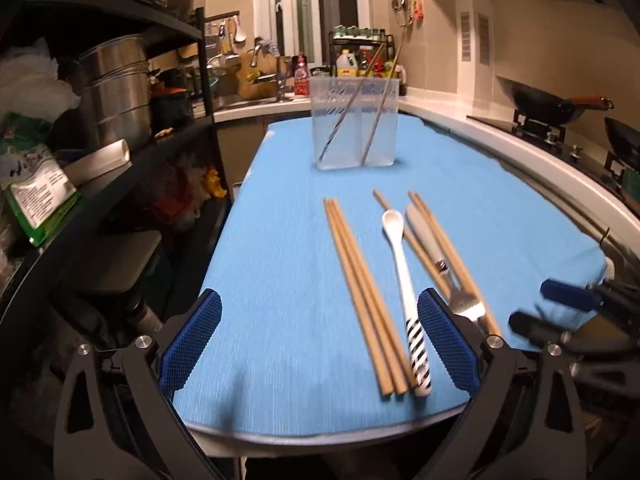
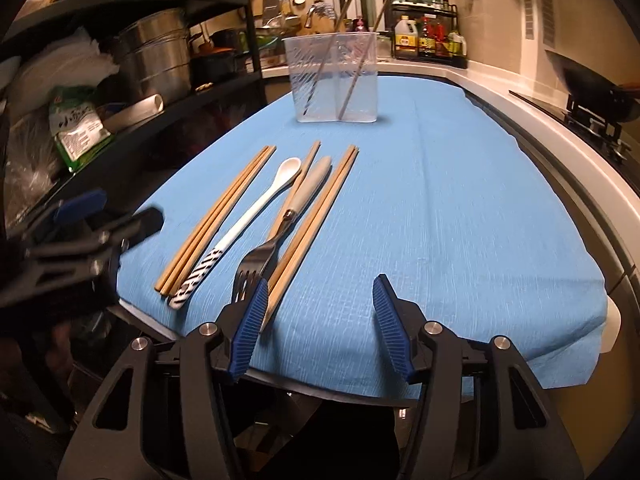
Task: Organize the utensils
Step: 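Move both open tools back over the remaining chopsticks on the cloth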
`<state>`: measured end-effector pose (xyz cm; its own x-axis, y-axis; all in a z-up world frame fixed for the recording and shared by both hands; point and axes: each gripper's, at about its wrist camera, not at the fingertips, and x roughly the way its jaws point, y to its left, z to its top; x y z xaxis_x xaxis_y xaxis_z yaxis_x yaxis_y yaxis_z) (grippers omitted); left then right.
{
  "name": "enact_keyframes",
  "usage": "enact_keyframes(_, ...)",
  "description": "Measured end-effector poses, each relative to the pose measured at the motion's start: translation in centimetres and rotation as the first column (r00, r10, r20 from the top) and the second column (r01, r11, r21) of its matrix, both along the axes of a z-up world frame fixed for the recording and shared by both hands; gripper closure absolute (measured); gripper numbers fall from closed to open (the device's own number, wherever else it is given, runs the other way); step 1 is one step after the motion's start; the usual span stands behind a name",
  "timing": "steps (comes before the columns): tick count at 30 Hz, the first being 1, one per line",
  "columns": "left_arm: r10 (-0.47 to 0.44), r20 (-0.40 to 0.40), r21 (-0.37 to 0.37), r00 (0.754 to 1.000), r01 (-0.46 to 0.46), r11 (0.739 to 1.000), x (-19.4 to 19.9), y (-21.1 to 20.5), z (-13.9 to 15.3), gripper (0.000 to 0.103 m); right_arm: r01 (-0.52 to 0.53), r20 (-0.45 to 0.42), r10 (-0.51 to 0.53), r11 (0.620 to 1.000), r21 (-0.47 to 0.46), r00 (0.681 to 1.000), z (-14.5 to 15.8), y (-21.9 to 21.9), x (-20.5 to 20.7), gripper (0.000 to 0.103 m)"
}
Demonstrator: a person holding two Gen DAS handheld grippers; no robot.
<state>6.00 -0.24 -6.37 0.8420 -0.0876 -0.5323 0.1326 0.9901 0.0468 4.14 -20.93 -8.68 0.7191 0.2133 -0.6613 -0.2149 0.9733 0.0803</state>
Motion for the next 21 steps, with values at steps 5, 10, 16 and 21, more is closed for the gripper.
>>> enact_keyframes(5,-0.007,-0.005,-0.008,1.0,0.007,1.0,-0.2,0.5,0.0,0.008,0.021,-0.031,-0.021,1.0,-0.012,0.999,-1.0,0.4,0.0,0.048)
enact_keyframes(10,0.015,-0.054,-0.041,0.998,-0.017,0.999,-0.6,1.8,-1.4,0.008,0.027,-0.004,-0.027,0.997,-0.071,1.0,-0.9,1.1,-0.2,0.047)
enact_keyframes(16,0.01,-0.042,-0.053,0.999,-0.012,0.999,-0.6,2.5,-1.6,0.008,0.048,0.009,-0.047,0.995,-0.086,0.999,-0.3,1.5,0.5,0.047)
enact_keyframes(21,0.01,-0.073,-0.034,0.997,-0.013,0.999,-0.1,2.1,-2.0,0.008,0.102,-0.018,-0.104,0.99,-0.092,0.994,-0.4,0.9,1.8,0.042)
